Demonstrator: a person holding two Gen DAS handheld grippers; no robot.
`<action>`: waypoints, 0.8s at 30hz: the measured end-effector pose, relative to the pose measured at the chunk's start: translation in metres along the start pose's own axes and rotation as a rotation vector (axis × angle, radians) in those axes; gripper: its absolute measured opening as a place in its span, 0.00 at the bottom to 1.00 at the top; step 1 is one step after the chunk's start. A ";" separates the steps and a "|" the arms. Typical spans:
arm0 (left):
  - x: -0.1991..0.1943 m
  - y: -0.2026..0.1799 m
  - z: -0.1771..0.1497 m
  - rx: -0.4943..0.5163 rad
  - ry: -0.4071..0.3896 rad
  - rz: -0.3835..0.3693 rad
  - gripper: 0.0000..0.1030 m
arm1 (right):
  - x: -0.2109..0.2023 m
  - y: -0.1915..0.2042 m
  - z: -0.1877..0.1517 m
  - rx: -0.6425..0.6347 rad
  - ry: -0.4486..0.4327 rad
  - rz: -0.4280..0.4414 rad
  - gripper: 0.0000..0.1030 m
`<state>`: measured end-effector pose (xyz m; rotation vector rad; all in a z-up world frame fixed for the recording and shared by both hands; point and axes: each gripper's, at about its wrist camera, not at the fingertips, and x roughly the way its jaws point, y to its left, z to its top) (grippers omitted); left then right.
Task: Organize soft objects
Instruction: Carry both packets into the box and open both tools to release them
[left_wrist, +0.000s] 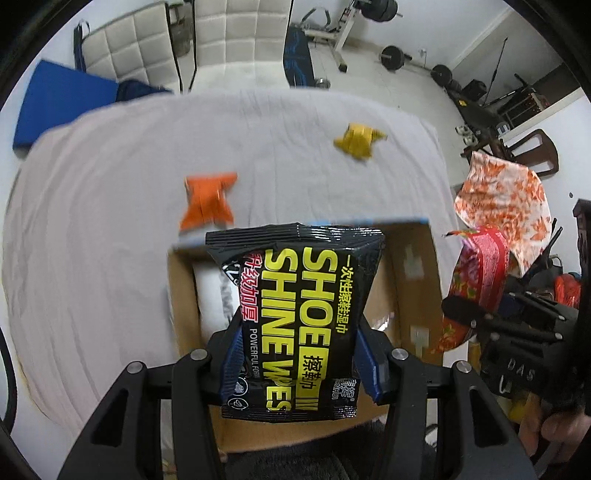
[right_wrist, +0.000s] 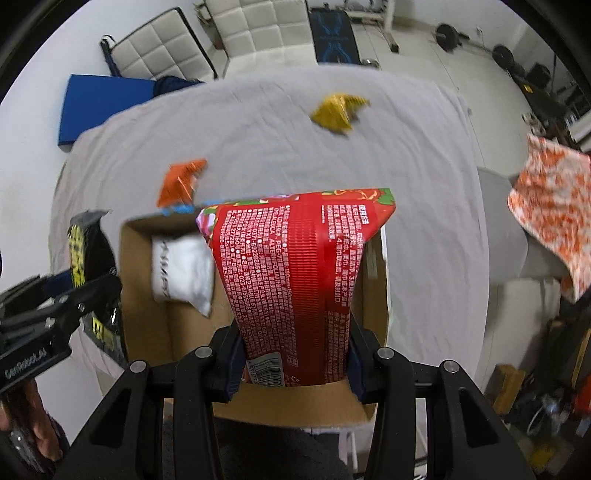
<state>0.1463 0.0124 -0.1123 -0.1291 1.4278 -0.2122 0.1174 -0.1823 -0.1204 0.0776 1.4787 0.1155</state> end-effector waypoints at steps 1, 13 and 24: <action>0.004 0.000 -0.006 -0.008 0.013 -0.005 0.48 | 0.006 -0.001 -0.004 0.008 0.012 0.001 0.46; 0.040 0.004 -0.048 -0.038 0.062 0.033 0.48 | 0.067 -0.007 -0.016 0.032 0.086 -0.024 0.46; 0.088 0.022 -0.054 -0.056 0.137 0.108 0.51 | 0.110 -0.008 0.003 0.038 0.142 -0.066 0.46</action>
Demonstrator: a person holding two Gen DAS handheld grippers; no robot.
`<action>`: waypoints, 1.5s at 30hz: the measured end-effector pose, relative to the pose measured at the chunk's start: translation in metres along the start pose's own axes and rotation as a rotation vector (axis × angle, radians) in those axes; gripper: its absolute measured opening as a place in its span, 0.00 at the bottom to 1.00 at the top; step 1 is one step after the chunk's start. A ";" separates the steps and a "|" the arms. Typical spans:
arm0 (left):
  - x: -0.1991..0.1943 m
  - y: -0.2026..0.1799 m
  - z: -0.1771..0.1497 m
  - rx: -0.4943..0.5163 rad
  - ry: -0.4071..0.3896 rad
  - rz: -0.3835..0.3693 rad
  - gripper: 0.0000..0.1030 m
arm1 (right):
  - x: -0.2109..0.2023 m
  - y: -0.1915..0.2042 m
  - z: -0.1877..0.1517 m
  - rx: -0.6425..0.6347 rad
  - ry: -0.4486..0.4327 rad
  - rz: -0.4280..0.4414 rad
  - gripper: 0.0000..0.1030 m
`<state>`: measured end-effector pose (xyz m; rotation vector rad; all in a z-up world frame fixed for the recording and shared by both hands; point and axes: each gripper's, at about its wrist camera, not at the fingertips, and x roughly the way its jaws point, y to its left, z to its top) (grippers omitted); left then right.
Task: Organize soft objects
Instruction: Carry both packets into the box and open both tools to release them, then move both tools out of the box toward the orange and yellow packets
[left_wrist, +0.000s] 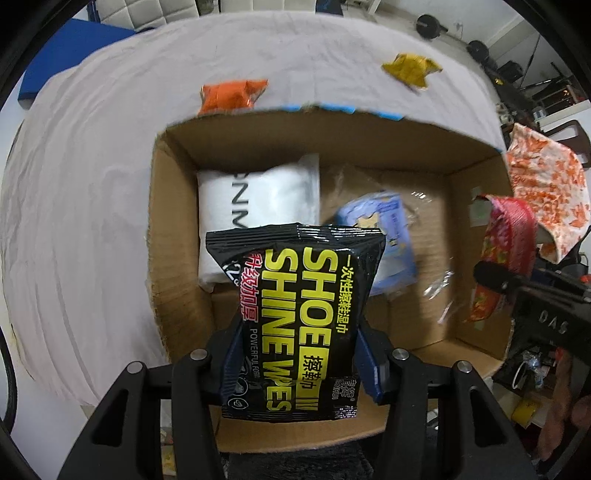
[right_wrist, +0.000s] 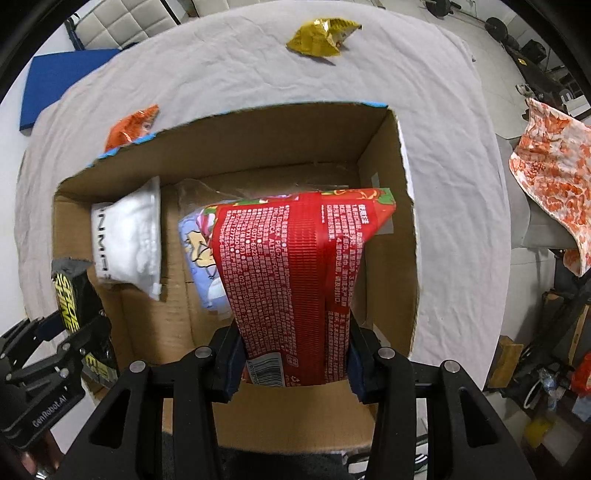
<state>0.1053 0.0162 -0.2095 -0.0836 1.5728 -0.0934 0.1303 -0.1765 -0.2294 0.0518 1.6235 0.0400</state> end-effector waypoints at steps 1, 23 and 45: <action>0.005 0.002 0.001 -0.003 0.014 0.002 0.51 | 0.004 0.000 0.002 -0.001 0.006 -0.003 0.47; -0.019 0.003 -0.008 -0.065 -0.001 0.000 0.95 | -0.003 -0.005 -0.001 0.000 0.041 0.051 0.96; -0.096 -0.012 -0.029 -0.085 -0.089 0.005 0.96 | -0.095 0.009 -0.064 -0.051 -0.068 0.069 1.00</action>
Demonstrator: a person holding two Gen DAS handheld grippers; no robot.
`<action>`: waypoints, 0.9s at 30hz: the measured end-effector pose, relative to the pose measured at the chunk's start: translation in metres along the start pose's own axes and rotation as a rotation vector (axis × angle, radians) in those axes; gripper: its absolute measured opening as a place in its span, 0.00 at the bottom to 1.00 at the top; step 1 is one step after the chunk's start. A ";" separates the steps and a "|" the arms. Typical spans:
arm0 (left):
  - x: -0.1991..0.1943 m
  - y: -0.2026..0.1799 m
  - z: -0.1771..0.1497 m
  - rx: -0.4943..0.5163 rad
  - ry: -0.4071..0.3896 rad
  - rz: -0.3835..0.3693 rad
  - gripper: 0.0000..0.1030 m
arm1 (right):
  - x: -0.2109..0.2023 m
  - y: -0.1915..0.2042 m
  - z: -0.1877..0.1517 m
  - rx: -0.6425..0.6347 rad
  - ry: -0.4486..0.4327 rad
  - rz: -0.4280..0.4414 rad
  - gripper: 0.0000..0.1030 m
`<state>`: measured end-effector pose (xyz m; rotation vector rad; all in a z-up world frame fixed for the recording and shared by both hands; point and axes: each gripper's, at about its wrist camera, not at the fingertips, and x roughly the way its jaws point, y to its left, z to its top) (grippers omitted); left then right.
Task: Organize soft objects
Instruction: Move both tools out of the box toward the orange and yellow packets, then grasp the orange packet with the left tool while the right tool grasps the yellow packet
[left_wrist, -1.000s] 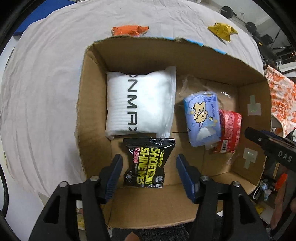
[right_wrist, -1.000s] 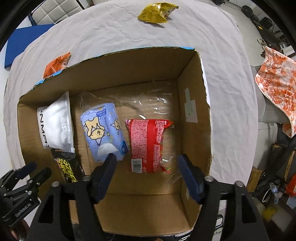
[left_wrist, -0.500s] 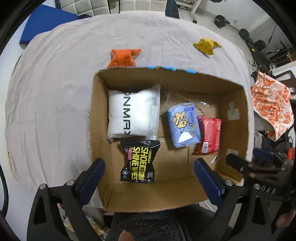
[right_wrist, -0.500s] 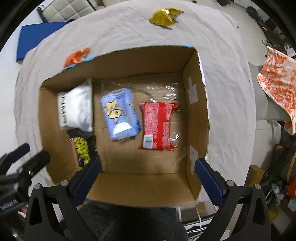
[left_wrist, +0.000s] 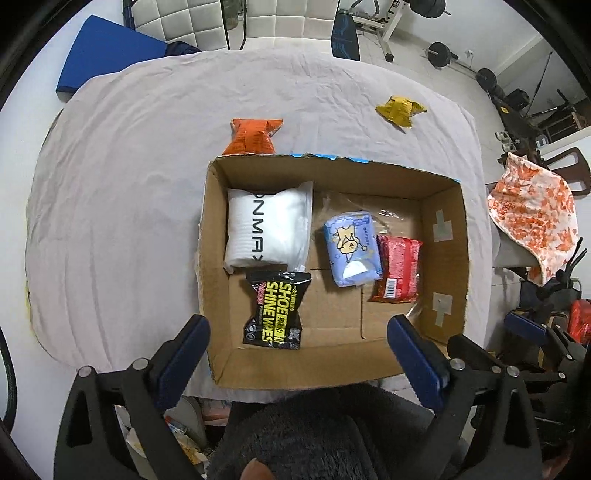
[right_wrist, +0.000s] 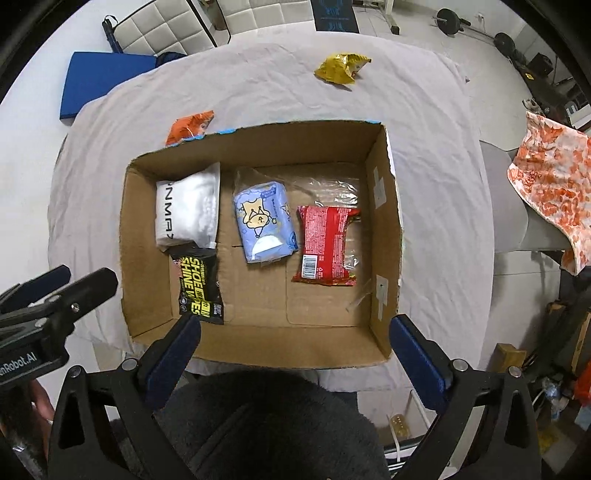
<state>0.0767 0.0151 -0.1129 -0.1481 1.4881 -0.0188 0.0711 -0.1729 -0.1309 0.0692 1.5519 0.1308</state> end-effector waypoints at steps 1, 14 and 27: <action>-0.001 -0.001 0.000 -0.003 0.002 -0.006 0.96 | -0.001 0.000 0.000 -0.001 0.001 0.002 1.00; -0.012 0.006 0.085 -0.051 -0.076 -0.005 0.96 | -0.015 -0.037 0.101 0.029 -0.052 0.037 1.00; 0.096 0.040 0.230 -0.062 0.037 0.162 0.96 | 0.068 -0.096 0.283 0.183 0.032 0.075 1.00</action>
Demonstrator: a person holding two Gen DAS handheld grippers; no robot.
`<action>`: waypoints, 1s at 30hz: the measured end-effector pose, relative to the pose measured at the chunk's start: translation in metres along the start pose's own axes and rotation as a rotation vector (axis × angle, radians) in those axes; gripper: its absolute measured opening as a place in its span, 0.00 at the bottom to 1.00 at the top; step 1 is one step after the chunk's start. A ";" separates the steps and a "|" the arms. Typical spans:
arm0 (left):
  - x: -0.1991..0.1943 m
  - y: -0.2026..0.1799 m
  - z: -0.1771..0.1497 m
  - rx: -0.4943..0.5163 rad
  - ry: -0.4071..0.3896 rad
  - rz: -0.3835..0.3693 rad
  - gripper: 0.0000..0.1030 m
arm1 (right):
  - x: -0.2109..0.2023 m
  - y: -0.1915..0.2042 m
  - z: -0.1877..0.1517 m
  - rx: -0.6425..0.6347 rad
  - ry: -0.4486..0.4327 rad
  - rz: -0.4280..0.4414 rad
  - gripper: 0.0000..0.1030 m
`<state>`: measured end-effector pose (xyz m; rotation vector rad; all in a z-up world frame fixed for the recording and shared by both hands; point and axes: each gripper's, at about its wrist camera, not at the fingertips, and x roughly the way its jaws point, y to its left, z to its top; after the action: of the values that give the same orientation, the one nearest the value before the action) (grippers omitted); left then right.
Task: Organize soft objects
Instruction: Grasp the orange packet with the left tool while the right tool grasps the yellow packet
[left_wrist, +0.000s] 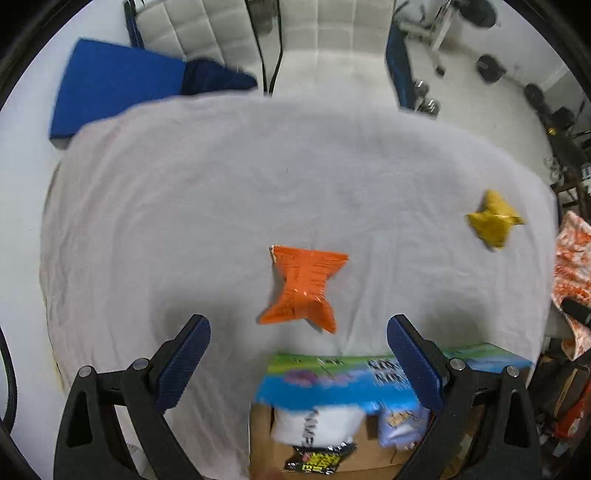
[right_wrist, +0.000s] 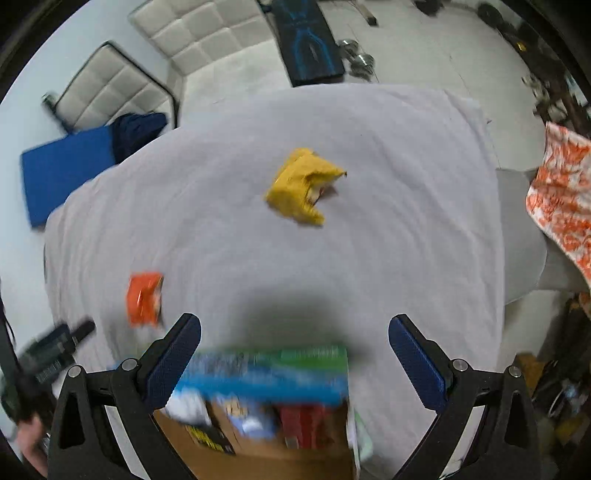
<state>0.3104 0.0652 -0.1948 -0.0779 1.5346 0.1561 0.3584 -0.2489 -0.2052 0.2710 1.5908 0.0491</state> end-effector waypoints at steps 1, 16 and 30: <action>0.010 0.003 0.004 -0.008 0.021 -0.008 0.96 | 0.010 -0.002 0.011 0.027 0.015 0.010 1.00; 0.105 0.024 0.031 -0.112 0.214 -0.043 0.96 | 0.134 0.000 0.108 0.326 0.194 0.008 0.55; 0.121 0.025 0.026 -0.041 0.235 -0.099 0.95 | 0.143 0.025 0.061 -0.096 0.354 -0.111 0.51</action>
<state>0.3360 0.1006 -0.3136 -0.2104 1.7581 0.1021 0.4206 -0.2043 -0.3425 0.1014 1.9461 0.0912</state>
